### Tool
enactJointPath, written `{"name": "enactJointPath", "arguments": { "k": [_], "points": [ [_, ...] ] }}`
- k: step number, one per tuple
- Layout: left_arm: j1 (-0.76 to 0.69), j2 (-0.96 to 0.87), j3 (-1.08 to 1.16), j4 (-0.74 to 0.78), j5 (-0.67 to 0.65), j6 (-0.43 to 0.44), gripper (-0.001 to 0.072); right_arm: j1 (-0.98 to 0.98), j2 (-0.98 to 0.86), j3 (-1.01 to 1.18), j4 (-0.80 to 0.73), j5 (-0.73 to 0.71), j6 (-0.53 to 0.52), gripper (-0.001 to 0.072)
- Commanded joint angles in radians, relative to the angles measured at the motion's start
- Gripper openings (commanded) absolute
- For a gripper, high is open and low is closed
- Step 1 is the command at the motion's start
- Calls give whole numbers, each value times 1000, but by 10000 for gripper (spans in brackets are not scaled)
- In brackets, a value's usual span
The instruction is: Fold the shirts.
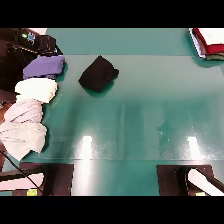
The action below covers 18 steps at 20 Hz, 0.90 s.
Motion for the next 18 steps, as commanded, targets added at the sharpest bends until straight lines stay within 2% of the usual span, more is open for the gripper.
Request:
{"name": "enactJointPath", "arguments": {
  "k": [1,11,15,16,17,18],
  "points": [
    [0,1,0,0,0,0,26,1,0,1,0,0,0,14],
    [0,1,0,0,0,0,26,0,0,1,0,-1,0,14],
    [0,-1,0,-23,64,-3,27,1,0,1,8,-73,0,14],
    [0,-8,0,-21,79,-3,93,1,0,1,9,-69,0,14],
    [0,-23,0,-20,96,-4,393,1,0,1,10,-69,1,14],
    [0,-48,0,-21,113,-9,607,1,0,1,10,-67,1,14]
  ]
}}
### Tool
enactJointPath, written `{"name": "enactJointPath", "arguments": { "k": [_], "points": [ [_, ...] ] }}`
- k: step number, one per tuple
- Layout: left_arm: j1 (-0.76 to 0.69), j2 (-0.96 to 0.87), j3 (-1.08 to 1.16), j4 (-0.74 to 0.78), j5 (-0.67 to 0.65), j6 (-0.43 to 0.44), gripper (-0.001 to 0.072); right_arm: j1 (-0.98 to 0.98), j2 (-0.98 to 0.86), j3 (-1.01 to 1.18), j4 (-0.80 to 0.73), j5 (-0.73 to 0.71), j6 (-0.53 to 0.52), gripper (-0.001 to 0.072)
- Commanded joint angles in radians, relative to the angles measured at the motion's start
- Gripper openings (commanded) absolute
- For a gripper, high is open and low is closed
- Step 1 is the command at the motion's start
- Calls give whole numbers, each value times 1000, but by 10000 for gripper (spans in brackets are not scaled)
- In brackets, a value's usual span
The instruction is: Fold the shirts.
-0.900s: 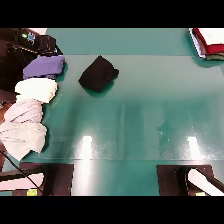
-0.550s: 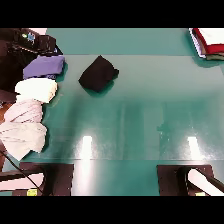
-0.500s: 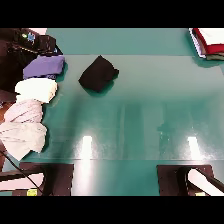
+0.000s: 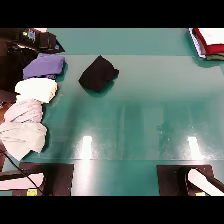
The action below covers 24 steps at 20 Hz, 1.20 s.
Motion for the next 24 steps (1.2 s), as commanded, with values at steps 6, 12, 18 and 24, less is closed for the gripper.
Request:
{"name": "enactJointPath", "arguments": {
  "k": [6,12,18,24],
  "points": [
    [-7,-332,0,-100,91,-11,619,1,0,1,4,-16,1,14],
    [-93,-524,0,-102,304,7,618,1,0,1,5,-15,1,15],
    [-103,-518,38,-103,294,6,24,1,0,1,5,-16,1,14],
    [-103,-454,216,-42,177,-13,22,1,0,1,4,6,0,14]
  ]
}}
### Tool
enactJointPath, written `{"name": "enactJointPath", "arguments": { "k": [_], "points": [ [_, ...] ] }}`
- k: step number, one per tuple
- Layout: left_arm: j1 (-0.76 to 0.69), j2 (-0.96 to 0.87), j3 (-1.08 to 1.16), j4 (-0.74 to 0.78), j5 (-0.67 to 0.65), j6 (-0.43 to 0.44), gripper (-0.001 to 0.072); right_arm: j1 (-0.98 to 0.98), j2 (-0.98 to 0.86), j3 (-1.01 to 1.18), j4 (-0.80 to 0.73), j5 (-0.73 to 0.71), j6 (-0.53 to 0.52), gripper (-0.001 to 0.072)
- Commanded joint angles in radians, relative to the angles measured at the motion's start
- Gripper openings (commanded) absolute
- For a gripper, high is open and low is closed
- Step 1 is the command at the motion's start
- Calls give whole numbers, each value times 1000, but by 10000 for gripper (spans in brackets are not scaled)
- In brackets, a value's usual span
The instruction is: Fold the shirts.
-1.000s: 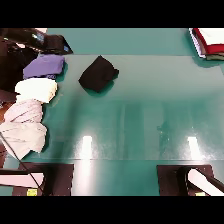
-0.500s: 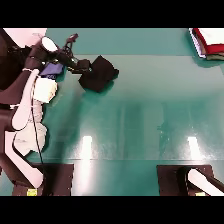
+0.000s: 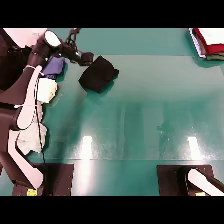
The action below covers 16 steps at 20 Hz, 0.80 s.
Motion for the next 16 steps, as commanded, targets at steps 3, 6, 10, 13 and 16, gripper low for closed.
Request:
{"name": "enactJointPath", "arguments": {
  "k": [3,6,10,13,16],
  "points": [
    [0,89,25,107,-61,-13,70,1,1,1,0,23,0,14],
    [0,89,-120,111,-3,-42,711,1,1,1,0,29,0,14],
    [0,87,-344,110,241,-38,711,1,0,1,0,36,0,14],
    [-2,62,-374,103,292,-38,710,1,0,1,0,32,0,14],
    [-2,50,-373,86,294,-37,316,1,0,1,0,31,0,14]
  ]
}}
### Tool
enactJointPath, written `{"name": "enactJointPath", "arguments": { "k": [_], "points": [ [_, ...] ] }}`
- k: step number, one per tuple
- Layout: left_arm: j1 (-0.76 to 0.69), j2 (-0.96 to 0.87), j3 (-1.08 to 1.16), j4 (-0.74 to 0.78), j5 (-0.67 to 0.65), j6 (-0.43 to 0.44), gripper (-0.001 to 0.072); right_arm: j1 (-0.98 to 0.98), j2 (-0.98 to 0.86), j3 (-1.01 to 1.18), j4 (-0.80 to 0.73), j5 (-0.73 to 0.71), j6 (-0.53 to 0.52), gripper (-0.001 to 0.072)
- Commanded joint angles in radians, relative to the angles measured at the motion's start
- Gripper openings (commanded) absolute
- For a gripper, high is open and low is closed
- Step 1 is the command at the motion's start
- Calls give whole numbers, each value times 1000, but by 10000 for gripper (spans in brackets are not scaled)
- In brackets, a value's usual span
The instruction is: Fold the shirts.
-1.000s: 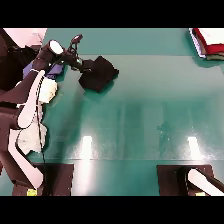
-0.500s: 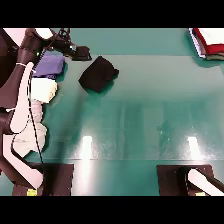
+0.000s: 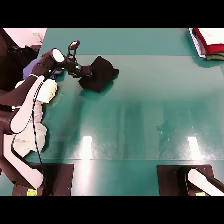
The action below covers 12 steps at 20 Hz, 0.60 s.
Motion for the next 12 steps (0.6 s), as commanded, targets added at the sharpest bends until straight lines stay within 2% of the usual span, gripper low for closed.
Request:
{"name": "enactJointPath", "arguments": {
  "k": [1,5,6,8,10,12],
  "points": [
    [0,-10,-13,-17,31,2,29,1,0,1,0,-3,0,14],
    [0,-7,177,-12,-159,9,23,1,32,1,1,-42,0,14],
    [0,-2,276,-15,-233,42,23,1,59,2,1,-79,0,14],
    [-2,59,438,-135,-365,229,23,1,131,1,0,-171,0,14],
    [-6,206,442,-356,-394,399,23,1,203,1,12,-271,0,14],
    [-31,352,404,-412,-433,461,23,1,266,1,39,-341,0,14]
  ]
}}
